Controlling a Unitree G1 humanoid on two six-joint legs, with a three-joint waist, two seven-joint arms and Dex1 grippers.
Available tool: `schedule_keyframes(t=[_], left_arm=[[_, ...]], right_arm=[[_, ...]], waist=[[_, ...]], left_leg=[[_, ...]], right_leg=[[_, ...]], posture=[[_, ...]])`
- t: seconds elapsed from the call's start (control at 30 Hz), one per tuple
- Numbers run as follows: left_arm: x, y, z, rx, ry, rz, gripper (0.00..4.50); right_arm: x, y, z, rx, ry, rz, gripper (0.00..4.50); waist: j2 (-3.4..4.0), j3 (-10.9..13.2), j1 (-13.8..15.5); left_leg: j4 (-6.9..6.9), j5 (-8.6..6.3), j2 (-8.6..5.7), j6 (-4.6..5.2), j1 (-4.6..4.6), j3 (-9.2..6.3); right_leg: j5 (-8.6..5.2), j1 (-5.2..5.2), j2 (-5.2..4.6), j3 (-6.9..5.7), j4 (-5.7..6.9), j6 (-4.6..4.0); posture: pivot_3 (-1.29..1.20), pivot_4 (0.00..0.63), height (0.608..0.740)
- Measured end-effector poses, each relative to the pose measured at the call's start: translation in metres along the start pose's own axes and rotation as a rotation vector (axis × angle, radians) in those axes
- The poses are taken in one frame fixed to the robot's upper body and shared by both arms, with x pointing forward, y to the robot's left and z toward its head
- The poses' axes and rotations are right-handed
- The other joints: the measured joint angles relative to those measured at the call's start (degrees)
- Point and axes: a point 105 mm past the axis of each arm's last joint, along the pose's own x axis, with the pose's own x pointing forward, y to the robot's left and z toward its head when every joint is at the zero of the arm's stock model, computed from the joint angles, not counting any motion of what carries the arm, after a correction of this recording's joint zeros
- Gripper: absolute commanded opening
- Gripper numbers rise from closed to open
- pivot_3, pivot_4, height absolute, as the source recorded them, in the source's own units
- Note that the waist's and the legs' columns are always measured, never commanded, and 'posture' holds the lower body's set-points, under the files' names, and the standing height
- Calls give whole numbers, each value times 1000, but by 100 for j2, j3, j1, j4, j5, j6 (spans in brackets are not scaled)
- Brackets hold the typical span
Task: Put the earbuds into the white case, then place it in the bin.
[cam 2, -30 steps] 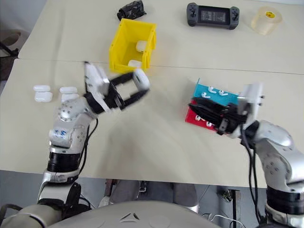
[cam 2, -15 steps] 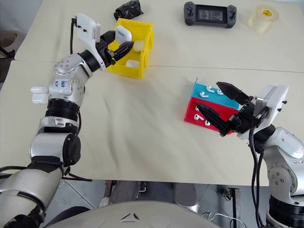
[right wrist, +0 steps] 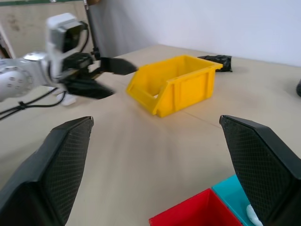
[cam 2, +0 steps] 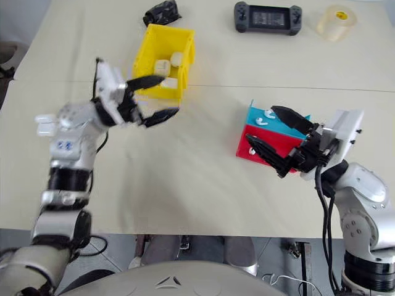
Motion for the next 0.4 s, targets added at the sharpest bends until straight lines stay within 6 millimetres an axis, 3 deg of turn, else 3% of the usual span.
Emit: schedule_keyframes(t=[0.1,0.17,0.27,0.4], left_arm=[[-31,-25,-11,-64,41,-4,4465],[-42,-26,-7,-53,50,25,4465],[-46,-24,8,12,29,63,4465],[-45,-22,10,19,11,102,4465]], right_arm=[[-3,-5,-2,-22,32,36,4500],[-4,-6,-3,-30,46,61,4500],[-11,-2,-7,-39,80,121,4500],[-24,-4,-19,-27,130,130,4500]], waist=[[0,1,27],[0,0,108],[0,0,188],[0,0,174]], left_leg=[[2,1,5,-1,0,-4],[3,1,2,-1,0,-13],[4,-8,-7,14,-1,-13],[3,-22,-9,25,-3,-11]], right_leg=[[-2,4,-2,-1,-3,-4],[-2,12,-7,-5,-6,-4],[-2,14,-13,-3,-10,-4],[-1,12,-11,-5,-10,-3]], posture=[[0,150,740],[0,150,740],[0,150,740],[0,150,740]])
